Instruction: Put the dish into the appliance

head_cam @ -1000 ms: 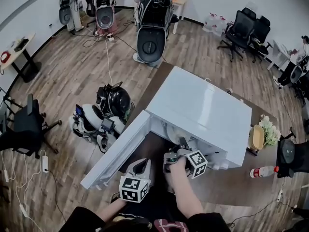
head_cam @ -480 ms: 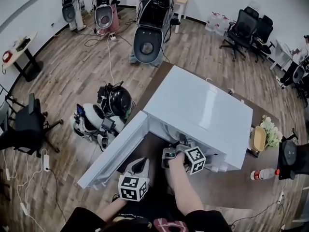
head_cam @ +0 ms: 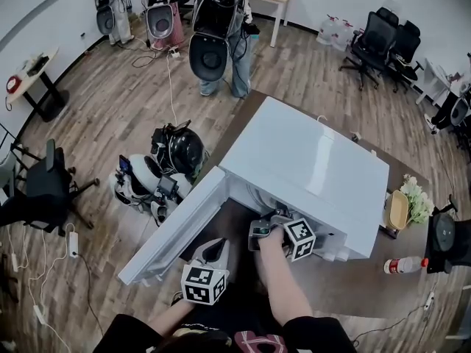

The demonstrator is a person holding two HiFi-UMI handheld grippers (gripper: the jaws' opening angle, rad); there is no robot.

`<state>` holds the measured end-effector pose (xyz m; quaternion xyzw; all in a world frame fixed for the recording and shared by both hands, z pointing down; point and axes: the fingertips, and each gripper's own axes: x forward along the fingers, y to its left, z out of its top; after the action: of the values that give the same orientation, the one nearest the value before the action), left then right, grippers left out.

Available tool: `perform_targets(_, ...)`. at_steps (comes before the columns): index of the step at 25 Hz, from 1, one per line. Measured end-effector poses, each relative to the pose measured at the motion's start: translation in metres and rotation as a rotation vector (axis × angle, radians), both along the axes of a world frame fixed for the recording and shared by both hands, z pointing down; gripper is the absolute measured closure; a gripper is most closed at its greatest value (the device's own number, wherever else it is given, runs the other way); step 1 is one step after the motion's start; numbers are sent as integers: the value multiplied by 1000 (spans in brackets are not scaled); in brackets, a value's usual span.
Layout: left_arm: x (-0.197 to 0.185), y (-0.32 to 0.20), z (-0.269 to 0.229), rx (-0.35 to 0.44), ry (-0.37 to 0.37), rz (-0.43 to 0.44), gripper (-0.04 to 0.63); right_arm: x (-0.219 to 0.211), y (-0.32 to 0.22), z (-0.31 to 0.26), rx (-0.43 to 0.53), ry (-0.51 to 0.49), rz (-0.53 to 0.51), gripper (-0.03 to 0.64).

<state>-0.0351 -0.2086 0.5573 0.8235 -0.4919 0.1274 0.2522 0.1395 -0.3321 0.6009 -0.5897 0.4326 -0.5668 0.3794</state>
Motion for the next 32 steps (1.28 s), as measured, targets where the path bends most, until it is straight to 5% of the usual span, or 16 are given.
perform_targets(5, 1, 2, 0, 5, -1, 6, 594, -2, -2, -3, -9, 61, -36, 556)
perform_targets(12, 1, 0, 0, 11, 1, 11, 594, -7, -9, -21, 53, 189, -80, 397)
perform_targets(20, 21, 2, -1, 43, -21, 95, 594, -12, -6, -21, -9, 419, -214, 310)
perform_targets(32, 21, -2, 0, 43, -25, 125, 593, -17, 2, -13, -108, 703, -395, 298)
